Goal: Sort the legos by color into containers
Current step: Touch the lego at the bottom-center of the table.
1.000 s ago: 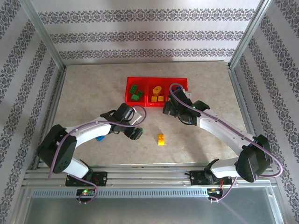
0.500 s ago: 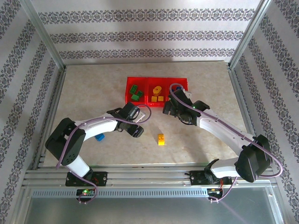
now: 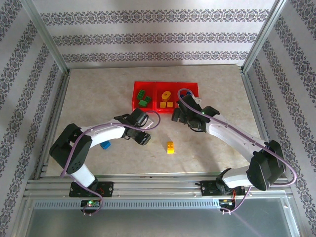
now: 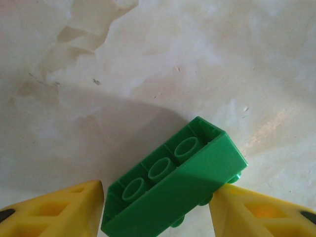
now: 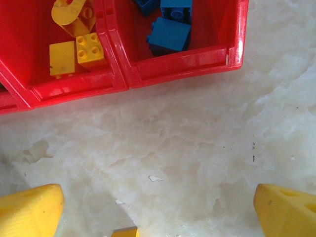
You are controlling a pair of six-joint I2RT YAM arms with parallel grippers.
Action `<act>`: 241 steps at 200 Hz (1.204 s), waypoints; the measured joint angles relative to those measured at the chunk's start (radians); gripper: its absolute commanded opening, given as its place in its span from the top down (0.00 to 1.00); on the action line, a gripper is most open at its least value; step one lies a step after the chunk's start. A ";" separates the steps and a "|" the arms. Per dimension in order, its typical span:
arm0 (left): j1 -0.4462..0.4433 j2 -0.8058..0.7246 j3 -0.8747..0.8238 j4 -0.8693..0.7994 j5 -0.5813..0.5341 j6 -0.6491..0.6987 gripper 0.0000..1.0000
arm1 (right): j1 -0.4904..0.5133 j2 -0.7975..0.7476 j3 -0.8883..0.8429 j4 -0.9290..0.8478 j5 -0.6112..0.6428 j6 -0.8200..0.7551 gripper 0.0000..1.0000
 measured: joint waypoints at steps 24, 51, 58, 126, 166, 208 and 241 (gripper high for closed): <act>-0.007 0.000 0.000 -0.005 0.004 -0.006 0.46 | 0.000 0.004 0.000 0.000 0.000 0.000 0.02; -0.013 0.003 0.005 -0.007 0.003 -0.011 0.47 | 0.000 0.005 0.000 0.000 0.000 0.000 0.02; -0.015 0.005 0.007 -0.008 0.003 -0.013 0.48 | 0.000 0.005 0.000 0.000 0.000 0.000 0.02; -0.031 0.014 0.023 -0.013 0.003 -0.032 0.54 | -0.006 0.005 0.000 0.000 0.000 0.000 0.02; -0.031 0.014 0.024 -0.023 0.004 -0.040 0.40 | -0.006 0.005 0.000 0.000 0.000 0.000 0.02; -0.042 0.014 0.040 -0.042 0.035 -0.040 0.35 | -0.006 0.005 0.000 0.001 0.000 0.000 0.02; -0.056 0.014 0.062 -0.060 0.058 -0.039 0.35 | -0.012 0.005 0.000 0.001 -0.002 0.000 0.02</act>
